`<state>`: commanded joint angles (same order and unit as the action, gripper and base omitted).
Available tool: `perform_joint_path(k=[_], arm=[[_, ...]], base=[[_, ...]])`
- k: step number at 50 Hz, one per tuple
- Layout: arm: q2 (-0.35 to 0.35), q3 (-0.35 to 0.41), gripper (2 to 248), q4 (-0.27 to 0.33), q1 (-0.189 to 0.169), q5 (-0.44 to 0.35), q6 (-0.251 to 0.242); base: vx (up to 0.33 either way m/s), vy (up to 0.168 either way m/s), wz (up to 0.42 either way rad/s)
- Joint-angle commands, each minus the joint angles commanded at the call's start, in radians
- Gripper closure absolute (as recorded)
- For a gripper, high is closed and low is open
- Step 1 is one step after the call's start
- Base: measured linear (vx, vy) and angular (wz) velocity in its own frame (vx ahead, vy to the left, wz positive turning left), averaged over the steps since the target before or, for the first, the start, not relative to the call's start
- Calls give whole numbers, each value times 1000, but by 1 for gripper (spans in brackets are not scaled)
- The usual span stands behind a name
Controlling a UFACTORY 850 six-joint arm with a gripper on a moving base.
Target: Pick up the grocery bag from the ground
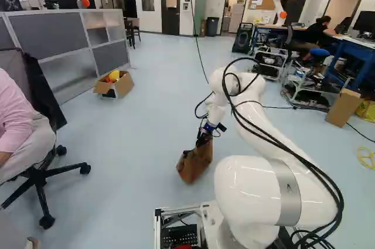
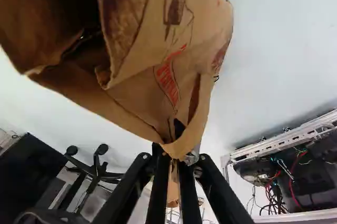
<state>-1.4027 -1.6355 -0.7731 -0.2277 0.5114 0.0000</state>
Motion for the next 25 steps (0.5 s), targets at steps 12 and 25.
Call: perform_joint_path(k=[12, 25], arm=[[99, 120, 228, 0, -7, 0, 0], [210, 257, 228, 0, -14, -51, 0]], base=[[0, 0, 0], [0, 0, 0]])
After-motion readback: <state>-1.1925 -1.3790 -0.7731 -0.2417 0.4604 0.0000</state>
